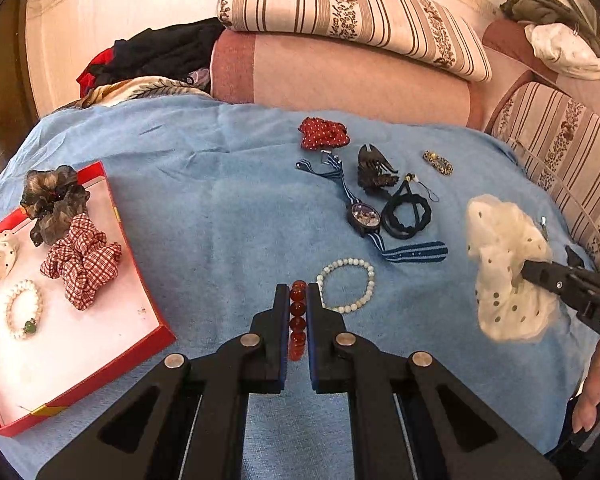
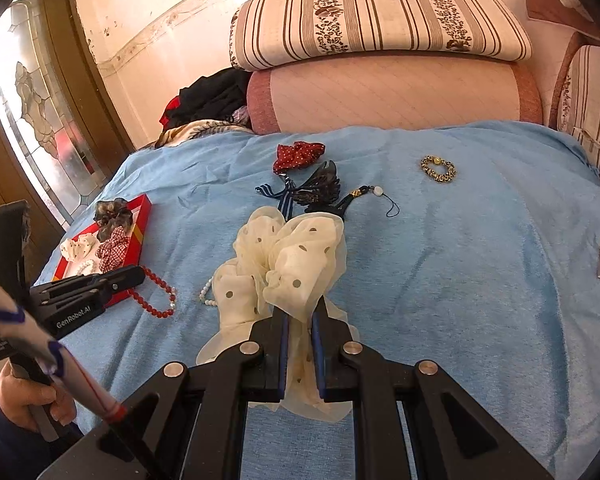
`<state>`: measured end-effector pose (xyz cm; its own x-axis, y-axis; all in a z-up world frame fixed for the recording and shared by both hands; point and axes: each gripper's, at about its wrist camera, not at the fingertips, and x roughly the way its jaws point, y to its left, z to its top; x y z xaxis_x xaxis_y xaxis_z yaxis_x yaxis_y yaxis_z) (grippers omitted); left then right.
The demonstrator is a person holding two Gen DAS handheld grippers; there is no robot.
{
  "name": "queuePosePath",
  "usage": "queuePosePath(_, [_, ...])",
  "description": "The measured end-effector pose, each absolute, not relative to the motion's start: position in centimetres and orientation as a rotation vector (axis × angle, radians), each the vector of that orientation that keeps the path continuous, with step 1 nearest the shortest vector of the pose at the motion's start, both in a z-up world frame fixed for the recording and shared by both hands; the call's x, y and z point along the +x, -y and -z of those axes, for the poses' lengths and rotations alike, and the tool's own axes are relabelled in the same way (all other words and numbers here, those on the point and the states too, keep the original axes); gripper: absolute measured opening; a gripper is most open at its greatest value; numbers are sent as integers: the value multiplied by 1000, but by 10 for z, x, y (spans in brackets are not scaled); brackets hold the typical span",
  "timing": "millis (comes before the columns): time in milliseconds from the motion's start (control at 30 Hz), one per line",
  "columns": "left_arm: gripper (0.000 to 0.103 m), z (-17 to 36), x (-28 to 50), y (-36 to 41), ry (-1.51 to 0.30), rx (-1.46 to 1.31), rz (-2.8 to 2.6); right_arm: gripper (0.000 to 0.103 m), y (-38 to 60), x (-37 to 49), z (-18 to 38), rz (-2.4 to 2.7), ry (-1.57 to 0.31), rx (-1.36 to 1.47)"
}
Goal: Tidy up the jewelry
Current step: 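Carry the red bracelet and cream scrunchie over the tray with both tools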
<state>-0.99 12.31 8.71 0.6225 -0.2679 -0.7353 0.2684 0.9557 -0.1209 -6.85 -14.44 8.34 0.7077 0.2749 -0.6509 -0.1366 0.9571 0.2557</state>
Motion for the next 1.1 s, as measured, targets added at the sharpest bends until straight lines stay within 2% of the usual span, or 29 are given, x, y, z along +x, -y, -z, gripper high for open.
queuePosePath(567, [7, -104, -12, -144, -801, -12, 235, 11, 127, -69, -87, -299, -748, 204])
queuePosePath(1100, [7, -126, -24, -201, -752, -90, 171, 11, 52, -75, -96, -399, -775, 196])
